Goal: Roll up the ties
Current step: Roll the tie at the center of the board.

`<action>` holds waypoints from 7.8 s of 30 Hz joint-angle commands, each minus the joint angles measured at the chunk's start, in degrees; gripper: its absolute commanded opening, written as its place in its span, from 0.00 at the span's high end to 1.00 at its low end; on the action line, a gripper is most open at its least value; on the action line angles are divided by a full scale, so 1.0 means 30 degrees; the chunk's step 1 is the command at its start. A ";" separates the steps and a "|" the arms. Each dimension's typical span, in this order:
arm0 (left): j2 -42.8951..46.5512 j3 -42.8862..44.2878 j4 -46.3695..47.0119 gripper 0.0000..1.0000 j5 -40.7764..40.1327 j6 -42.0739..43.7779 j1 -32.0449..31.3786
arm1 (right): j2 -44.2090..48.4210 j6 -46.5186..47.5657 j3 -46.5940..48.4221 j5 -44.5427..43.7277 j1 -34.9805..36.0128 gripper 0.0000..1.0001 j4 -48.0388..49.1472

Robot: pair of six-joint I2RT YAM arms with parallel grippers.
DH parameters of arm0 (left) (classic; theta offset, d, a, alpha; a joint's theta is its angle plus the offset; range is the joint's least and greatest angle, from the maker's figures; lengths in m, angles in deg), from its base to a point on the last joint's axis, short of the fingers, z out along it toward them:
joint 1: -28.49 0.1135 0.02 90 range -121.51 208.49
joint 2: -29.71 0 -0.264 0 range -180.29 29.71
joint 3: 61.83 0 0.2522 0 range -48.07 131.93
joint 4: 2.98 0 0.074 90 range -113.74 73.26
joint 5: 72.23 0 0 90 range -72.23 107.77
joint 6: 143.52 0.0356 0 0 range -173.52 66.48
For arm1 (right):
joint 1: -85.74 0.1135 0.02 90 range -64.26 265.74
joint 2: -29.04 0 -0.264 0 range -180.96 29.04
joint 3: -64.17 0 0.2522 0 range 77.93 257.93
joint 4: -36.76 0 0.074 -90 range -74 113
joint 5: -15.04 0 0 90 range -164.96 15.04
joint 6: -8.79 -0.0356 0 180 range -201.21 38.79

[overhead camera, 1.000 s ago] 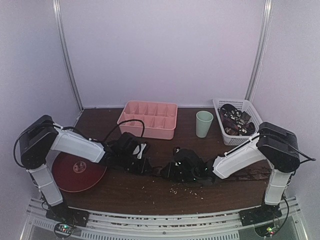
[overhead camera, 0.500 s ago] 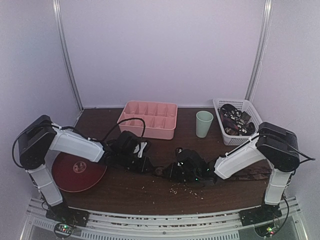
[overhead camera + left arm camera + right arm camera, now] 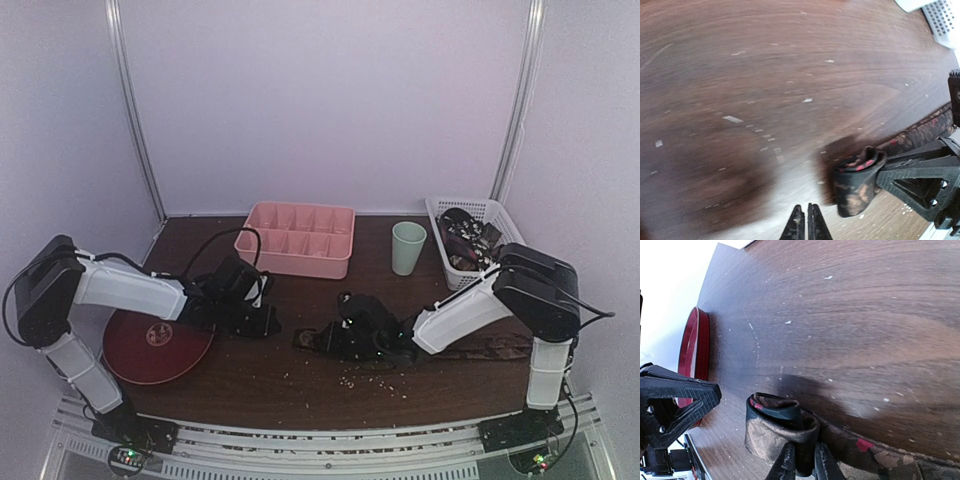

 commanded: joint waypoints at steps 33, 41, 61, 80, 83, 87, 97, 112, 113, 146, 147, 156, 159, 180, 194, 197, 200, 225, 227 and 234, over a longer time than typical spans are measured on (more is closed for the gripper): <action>-0.5528 0.5368 -0.0432 0.91 0.2828 0.4018 0.0699 | 0.0164 0.1173 0.1422 -0.0037 -0.0100 0.79 -0.2172; -0.5982 0.5557 -0.1483 0.97 0.3111 0.5243 0.0683 | 0.0247 0.1301 0.1464 -0.0036 -0.0223 0.79 -0.2125; -0.5886 0.7211 -0.2552 0.98 0.1912 0.5381 0.0723 | 0.0056 0.1388 0.1646 0.0405 -0.0322 0.79 -0.1920; -0.6382 0.6378 -0.2321 1.00 0.4249 0.6349 0.0728 | 0.0130 0.1616 0.1995 0.0140 -0.0395 0.77 -0.2260; -0.6309 0.6376 -0.2318 1.00 0.4178 0.6389 0.0728 | 0.0064 0.1636 0.2006 0.0113 -0.0439 0.77 -0.2296; -0.6239 0.6347 -0.2355 1.00 0.3791 0.6240 0.0728 | -0.0107 0.1641 0.1942 0.0138 -0.0461 0.79 -0.2290; -0.5080 0.6201 -0.2647 0.98 0.1937 0.5454 0.0728 | -0.0752 0.1217 0.1452 0.0603 -0.0564 0.83 -0.1573; -0.3888 0.5583 -0.3583 0.97 -0.1137 0.4604 0.0719 | -0.0979 -0.0034 0.1043 0.1905 -0.0613 0.81 -0.0745; -0.3698 0.5395 -0.3701 0.97 -0.1482 0.4492 0.0712 | -0.1011 -0.0027 0.0992 0.1861 -0.0608 0.81 -0.0763; -0.3016 0.0915 0.3230 1.00 0.6401 0.2480 0.0721 | 0.0134 0.0539 0.0030 0.0844 -0.0930 0.75 -0.1213; -0.3011 0.0900 0.3347 1.00 0.6550 0.2388 0.0727 | 0.0183 0.0572 -0.0021 0.0849 -0.0929 0.75 -0.1188; -0.3011 0.1073 0.3467 1.00 0.6642 0.1937 0.0721 | 0.0848 0.0634 -0.0730 0.0527 -0.1008 0.75 -0.0933; -0.3316 0.1312 0.2849 1.00 0.5860 0.2120 0.0728 | 0.1015 0.0724 -0.0843 0.0461 -0.1101 0.76 -0.0956; -0.3968 0.1692 0.4242 1.00 0.6921 0.1769 0.0297 | 0.1128 0.1068 -0.1079 0.0696 -0.1317 0.80 -0.0993; -0.4183 0.2117 0.4843 1.00 0.7754 0.1381 0.0121 | 0.1863 0.1552 -0.1414 0.0300 -0.1303 0.83 -0.1392; -0.4340 0.2301 0.4816 1.00 0.7792 0.1350 0.0006 | 0.1914 0.1579 -0.1532 0.0344 -0.1326 0.83 -0.1158; -0.4471 0.2571 0.4709 1.00 0.7766 0.1323 -0.0139 | 0.2144 0.1597 -0.1783 0.0195 -0.1339 0.83 -0.1103; -0.5389 0.4714 0.2899 1.00 0.6856 0.1636 -0.0980 | 0.4072 0.1964 -0.3376 -0.1617 -0.1519 0.88 -0.1956; -0.5496 0.4879 0.2891 1.00 0.6828 0.1618 -0.1070 | 0.4506 0.2028 -0.3670 -0.2418 -0.1521 0.88 -0.2488; -0.6389 0.5744 0.2840 1.00 0.6758 0.1452 -0.1565 | 0.6786 0.1862 -0.5015 -0.4320 -0.1549 0.79 -0.3163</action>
